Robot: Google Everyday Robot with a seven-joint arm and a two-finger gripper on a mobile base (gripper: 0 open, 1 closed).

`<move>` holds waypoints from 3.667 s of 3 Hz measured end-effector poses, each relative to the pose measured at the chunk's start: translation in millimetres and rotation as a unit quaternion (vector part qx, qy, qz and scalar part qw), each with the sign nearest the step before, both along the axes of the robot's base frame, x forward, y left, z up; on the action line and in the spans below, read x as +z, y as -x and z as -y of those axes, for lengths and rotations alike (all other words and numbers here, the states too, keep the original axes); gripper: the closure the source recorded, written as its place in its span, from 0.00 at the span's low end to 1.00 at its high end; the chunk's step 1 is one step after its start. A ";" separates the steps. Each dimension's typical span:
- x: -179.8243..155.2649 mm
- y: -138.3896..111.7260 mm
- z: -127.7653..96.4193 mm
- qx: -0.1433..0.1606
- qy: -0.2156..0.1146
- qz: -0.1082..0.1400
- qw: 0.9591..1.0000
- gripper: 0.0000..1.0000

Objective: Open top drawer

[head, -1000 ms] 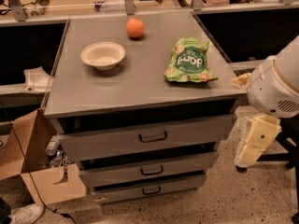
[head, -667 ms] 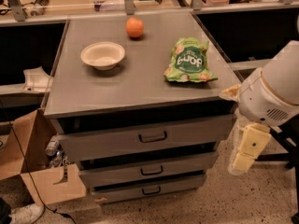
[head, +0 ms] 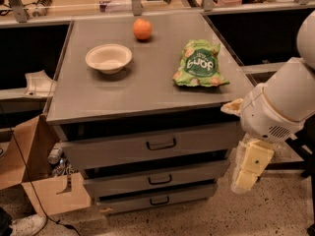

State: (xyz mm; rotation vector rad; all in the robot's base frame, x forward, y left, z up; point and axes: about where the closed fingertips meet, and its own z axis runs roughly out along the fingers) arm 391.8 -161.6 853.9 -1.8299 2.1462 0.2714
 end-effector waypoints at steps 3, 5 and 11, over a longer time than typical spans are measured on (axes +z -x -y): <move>-49.2 12.5 -55.7 0.053 0.015 -0.015 0.998 0.00; -89.3 -4.9 -74.7 0.046 0.023 -0.024 0.998 0.00; -163.8 -59.2 -124.7 0.043 -0.023 -0.048 0.998 0.00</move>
Offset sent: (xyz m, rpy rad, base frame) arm -0.0249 0.0632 -0.0633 -0.0326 0.0865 0.1521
